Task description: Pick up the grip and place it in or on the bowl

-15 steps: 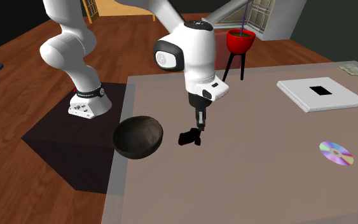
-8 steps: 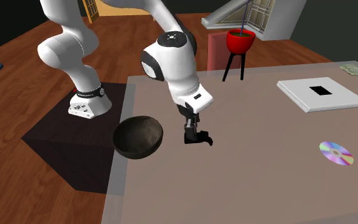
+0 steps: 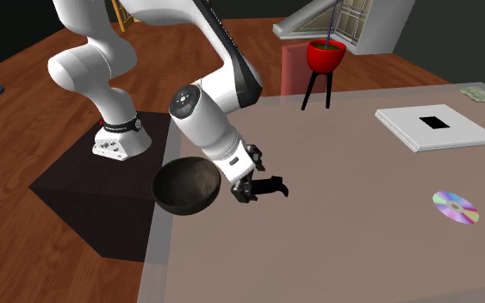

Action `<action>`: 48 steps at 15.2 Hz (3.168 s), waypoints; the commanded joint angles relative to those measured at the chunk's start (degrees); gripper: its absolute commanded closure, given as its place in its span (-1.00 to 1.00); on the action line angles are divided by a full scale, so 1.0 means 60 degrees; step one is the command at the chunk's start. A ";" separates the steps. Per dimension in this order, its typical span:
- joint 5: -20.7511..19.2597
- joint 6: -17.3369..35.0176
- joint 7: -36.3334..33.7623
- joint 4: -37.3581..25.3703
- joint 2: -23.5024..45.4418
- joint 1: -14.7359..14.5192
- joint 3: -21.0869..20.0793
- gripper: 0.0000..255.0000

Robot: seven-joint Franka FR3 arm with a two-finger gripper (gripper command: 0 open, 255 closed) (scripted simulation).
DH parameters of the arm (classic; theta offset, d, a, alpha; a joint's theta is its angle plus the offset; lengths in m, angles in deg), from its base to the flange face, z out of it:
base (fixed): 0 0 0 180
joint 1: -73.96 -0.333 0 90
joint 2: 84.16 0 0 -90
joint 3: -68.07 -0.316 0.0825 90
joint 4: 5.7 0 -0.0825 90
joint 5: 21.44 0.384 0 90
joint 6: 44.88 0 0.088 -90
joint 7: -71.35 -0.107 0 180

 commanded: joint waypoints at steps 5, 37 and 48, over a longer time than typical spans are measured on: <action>0.0362 0.0165 0.0266 -0.0166 0.0337 0.0004 -0.0144 -1.00; -0.6415 -0.1469 -0.4655 -0.2266 0.2085 -0.2839 0.1711 -1.00; -0.6417 -0.1477 -0.4645 -0.2269 0.2083 -0.2830 0.1715 1.00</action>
